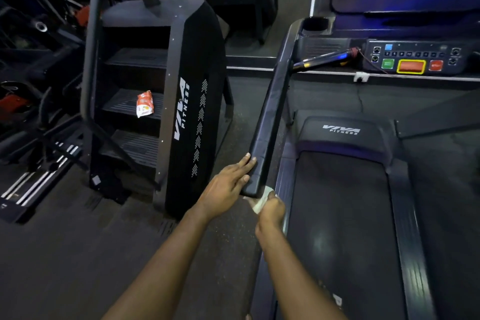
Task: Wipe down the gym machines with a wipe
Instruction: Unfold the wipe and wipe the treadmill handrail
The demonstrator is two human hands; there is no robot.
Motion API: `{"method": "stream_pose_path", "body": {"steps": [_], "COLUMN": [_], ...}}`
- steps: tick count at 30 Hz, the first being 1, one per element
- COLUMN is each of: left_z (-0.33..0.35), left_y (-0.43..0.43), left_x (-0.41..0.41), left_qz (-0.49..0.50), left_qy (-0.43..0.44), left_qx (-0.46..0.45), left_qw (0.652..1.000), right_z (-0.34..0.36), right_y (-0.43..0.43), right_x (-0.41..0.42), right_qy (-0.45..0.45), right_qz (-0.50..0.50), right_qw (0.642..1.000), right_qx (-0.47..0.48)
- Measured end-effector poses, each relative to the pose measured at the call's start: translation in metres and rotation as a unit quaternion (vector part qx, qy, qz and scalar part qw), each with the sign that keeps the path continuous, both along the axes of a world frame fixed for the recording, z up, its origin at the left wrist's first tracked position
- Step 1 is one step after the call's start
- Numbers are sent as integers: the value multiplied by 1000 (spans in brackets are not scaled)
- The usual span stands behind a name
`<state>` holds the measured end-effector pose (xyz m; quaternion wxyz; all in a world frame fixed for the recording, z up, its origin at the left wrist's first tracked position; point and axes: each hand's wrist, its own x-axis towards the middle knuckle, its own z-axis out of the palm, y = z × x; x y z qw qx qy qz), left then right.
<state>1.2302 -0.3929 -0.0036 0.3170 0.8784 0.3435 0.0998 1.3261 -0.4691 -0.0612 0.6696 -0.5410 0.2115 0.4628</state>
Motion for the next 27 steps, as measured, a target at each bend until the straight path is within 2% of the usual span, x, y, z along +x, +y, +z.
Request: {"method": "stream_pose_path", "body": {"steps": [3,7,12,15,22,27], "left_z": [0,1,12,12,12,32], "left_y": [1,0,-5,-3,2,-1], "left_x": [-23,-42,-53,-58,-55,-28], "left_qz": [-9,11,21,36,50,33], "left_qy": [-27,-37,-77,-97,-118,-156], "left_qx": [-12,-15,-4,-11,-9,-2], "left_qw": [1000,999,997,995,992,987], "right_z": [19,36,63,79,79,105], "right_y": [2,-2,-5,-1,-21,-16], "right_x": [-26,-50,-71,-68,-49,-10], "right_qy": [-13,-95,-162,-147,-278,-332], "right_qz": [-53,-59,-64,-58,23,-18], "right_qw": [998,992,980,981,944,933], "right_qx": [11,-56,-94,-115,-177,-139]}}
